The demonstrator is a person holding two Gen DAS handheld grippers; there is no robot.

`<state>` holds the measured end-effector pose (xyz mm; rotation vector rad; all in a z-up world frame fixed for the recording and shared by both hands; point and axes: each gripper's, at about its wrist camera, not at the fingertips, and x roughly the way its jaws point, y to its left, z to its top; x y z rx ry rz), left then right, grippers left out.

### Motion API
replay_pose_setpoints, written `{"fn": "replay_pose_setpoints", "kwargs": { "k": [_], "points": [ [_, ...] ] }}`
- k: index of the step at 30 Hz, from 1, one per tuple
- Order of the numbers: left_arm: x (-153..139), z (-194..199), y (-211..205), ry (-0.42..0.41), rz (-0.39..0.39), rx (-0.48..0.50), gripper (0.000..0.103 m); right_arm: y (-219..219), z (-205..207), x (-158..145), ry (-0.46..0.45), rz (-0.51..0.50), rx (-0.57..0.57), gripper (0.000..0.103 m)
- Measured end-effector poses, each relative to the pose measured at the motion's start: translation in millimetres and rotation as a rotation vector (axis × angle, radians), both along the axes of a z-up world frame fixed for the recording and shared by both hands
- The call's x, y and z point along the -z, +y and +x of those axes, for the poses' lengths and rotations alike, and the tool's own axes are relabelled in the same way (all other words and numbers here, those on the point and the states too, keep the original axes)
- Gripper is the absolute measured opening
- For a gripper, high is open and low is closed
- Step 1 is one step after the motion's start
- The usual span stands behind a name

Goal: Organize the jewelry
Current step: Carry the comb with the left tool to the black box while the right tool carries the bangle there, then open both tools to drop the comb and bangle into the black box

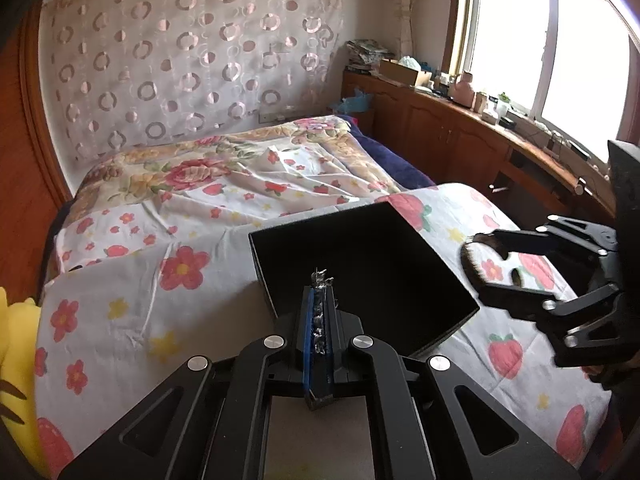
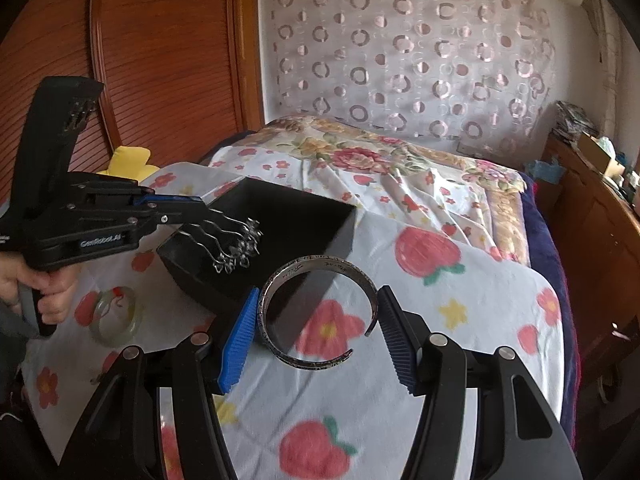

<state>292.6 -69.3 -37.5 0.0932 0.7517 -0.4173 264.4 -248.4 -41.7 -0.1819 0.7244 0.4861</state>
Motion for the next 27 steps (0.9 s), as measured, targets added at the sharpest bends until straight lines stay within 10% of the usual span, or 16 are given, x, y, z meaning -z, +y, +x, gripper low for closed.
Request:
{"fn": "replay_pose_setpoints", "kwargs": {
  "k": [4,14,27],
  "points": [
    [-4,7,3,-0.01,-0.004,0.001,0.006,11,12,1,0.005,-0.002,-0.021,0.062],
    [-14,-2,37,-0.066,-0.012,-0.07,0.056,41,28,8,0.013,-0.031,-0.082,0.062],
    [5,-35,83,-0.03,-0.012,-0.157,0.069,56,23,9,-0.01,-0.062,-0.093,0.07]
  ]
}}
